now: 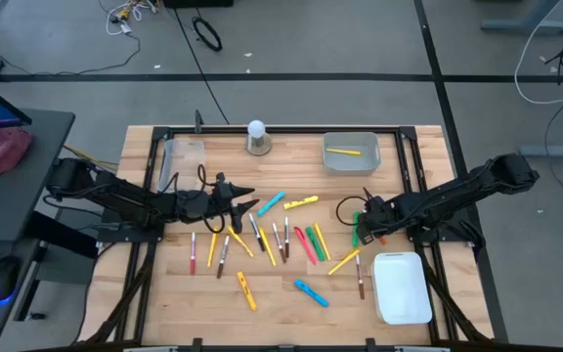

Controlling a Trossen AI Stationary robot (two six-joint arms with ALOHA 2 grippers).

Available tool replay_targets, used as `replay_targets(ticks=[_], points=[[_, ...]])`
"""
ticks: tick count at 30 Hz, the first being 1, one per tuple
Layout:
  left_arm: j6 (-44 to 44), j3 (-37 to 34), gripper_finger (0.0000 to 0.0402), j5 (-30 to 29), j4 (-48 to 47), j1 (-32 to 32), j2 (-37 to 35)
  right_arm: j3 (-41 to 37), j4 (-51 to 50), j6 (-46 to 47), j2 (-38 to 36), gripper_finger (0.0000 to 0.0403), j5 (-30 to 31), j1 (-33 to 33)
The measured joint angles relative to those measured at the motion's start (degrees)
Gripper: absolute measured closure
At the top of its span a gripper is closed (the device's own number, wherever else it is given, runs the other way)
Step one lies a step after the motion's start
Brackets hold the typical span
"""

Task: Pick & Place Markers
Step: Put the orange marker into the white bin

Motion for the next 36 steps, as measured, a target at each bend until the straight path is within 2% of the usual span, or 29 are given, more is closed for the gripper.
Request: replay_targets(ticks=[6,9,12,16,20,26,31,36], points=[[-0.02,0.00,0.0225,0.00,-0.02,-0.01,0.01,0.34,-2.24,-0.13,-1.13,0.0385,1.54,0.00],[-0.59,0.00,0.0225,0.00,-0.02,-0.02,0.02,1.62,-9.03,0.08,-3.02,0.0385,7.87,-0.26],[-1.09,0.00,0.0225,0.00,0.02,0.00,0.02,4.49,-9.36,0.05,-5.37,0.0385,9.44,0.17],[-1.47,-0.04,0.0225,0.02,-0.36,-0.02,0.02,9.58,-14.71,-0.74,-7.25,0.0386,9.82,1.07],[-1.49,-0.02,0.0225,0.00,-0.54,-0.01,0.02,17.87,-23.91,-0.40,-7.37,0.0386,9.12,3.65],[-1.47,-0.02,0.0225,0.02,-0.81,-0.02,0.02,29.29,-26.81,3.29,-7.40,0.0386,1.20,10.04],[-0.96,-0.02,0.0225,0.01,-0.87,-0.02,0.02,32.28,-24.26,14.37,-6.98,0.0386,-5.76,18.09],[2.23,-0.02,0.0225,0.00,-0.83,0.03,0.02,32.06,-20.72,30.64,-4.77,0.0386,-10.55,28.00]])
